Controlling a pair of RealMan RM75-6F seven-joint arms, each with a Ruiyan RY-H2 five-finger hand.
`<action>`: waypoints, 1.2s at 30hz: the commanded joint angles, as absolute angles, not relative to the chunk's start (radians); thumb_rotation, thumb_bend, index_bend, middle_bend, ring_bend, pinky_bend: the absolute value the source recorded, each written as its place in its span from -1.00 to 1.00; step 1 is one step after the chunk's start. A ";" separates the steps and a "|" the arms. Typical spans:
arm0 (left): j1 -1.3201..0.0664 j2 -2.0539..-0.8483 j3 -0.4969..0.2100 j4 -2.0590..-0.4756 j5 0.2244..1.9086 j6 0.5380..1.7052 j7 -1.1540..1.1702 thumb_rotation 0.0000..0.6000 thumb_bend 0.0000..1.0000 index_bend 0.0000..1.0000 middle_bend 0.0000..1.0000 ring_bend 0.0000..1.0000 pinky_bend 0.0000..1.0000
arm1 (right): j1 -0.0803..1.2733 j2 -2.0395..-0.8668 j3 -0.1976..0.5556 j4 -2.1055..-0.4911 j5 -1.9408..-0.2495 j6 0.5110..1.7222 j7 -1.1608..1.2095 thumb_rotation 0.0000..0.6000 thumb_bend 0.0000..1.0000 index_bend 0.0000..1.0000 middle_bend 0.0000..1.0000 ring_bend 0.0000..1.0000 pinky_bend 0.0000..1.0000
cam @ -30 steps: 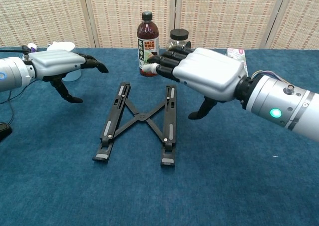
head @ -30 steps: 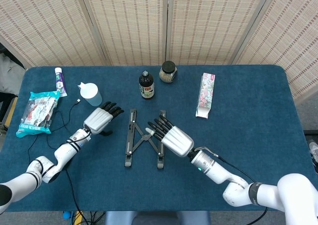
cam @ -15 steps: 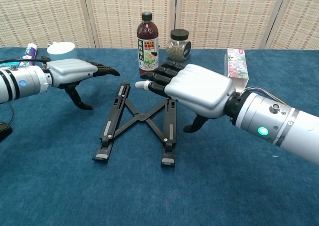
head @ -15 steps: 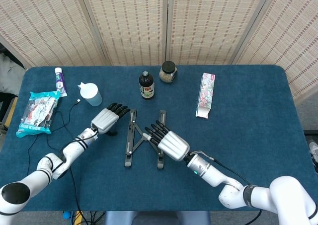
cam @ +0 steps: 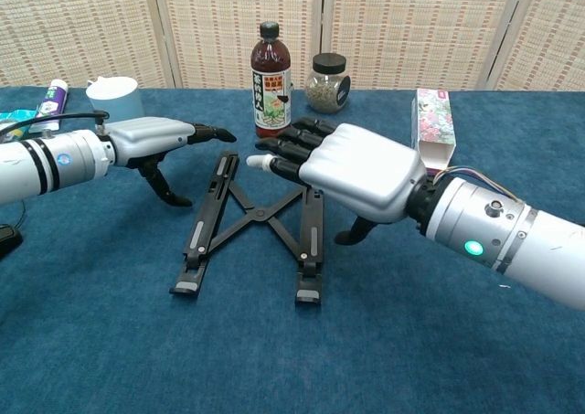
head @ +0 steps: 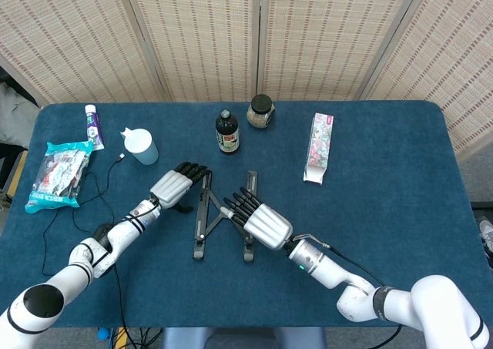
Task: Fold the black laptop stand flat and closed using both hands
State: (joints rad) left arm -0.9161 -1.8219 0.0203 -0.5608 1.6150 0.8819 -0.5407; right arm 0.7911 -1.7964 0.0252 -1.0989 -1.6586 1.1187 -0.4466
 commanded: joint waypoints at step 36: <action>-0.914 -1.868 0.046 -0.484 1.609 0.892 -0.598 1.00 -0.66 -0.98 -0.93 -1.00 -0.94 | 0.838 -1.969 0.028 -0.829 -1.705 1.128 -0.394 1.00 -1.00 -1.00 -1.00 -1.00 -1.00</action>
State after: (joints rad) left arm -0.9143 -1.8683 0.0463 -0.4840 1.6087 0.8918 -0.5979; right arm 0.8375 -1.9676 0.0278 -0.8309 -1.7045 1.1266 -0.3938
